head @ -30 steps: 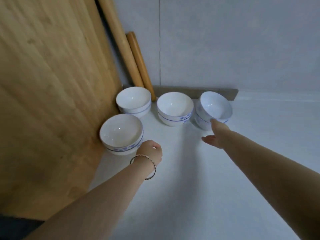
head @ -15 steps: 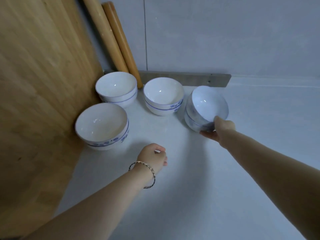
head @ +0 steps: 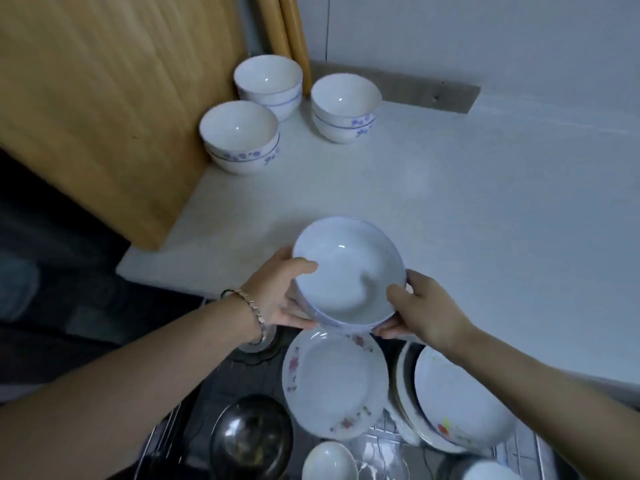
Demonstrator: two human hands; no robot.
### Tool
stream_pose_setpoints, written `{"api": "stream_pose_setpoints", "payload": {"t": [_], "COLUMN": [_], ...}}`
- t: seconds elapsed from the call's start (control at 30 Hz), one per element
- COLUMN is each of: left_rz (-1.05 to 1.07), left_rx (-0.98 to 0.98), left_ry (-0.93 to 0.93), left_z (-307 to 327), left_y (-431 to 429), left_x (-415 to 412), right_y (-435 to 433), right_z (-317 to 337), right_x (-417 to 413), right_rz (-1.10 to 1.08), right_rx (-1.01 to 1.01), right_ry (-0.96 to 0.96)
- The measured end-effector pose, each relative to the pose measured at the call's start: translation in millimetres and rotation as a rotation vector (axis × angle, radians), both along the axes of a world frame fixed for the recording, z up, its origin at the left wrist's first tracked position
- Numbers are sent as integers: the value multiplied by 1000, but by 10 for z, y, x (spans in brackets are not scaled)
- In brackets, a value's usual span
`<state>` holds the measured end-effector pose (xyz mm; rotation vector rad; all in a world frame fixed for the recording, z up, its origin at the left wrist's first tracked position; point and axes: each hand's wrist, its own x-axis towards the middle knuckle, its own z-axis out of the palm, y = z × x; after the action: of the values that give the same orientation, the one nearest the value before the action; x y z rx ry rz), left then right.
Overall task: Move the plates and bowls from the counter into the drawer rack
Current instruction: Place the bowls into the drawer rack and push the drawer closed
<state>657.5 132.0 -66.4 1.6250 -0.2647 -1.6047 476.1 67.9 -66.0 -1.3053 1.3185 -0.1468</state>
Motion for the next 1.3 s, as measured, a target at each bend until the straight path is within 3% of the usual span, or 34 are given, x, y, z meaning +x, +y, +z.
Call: {"api": "stream_pose_setpoints", "payload": {"t": [0.17, 0.33, 0.73, 0.9, 1.07, 1.3], "left_rz": [74, 52, -406, -500, -573, -618], "left_rx": [118, 303, 521, 537, 482, 486], "left_ry": [-134, -204, -460, -544, -691, -717], "left_z": [-166, -545, -2119, -2342, -2378, -2424], "left_y": [1093, 1723, 2121, 2140, 2174, 2199], "left_x": [-131, -68, 250, 301, 254, 246], "right_y": [805, 1470, 2131, 2192, 2226, 2312], "right_z": [-74, -664, -2031, -2217, -2253, -2327], "right_x": [-52, 147, 479, 575, 591, 612], "right_rz": [317, 423, 280, 230, 293, 307], "right_rx": [-48, 58, 276, 302, 187, 117], "right_ry": [59, 163, 337, 398, 538, 638]}}
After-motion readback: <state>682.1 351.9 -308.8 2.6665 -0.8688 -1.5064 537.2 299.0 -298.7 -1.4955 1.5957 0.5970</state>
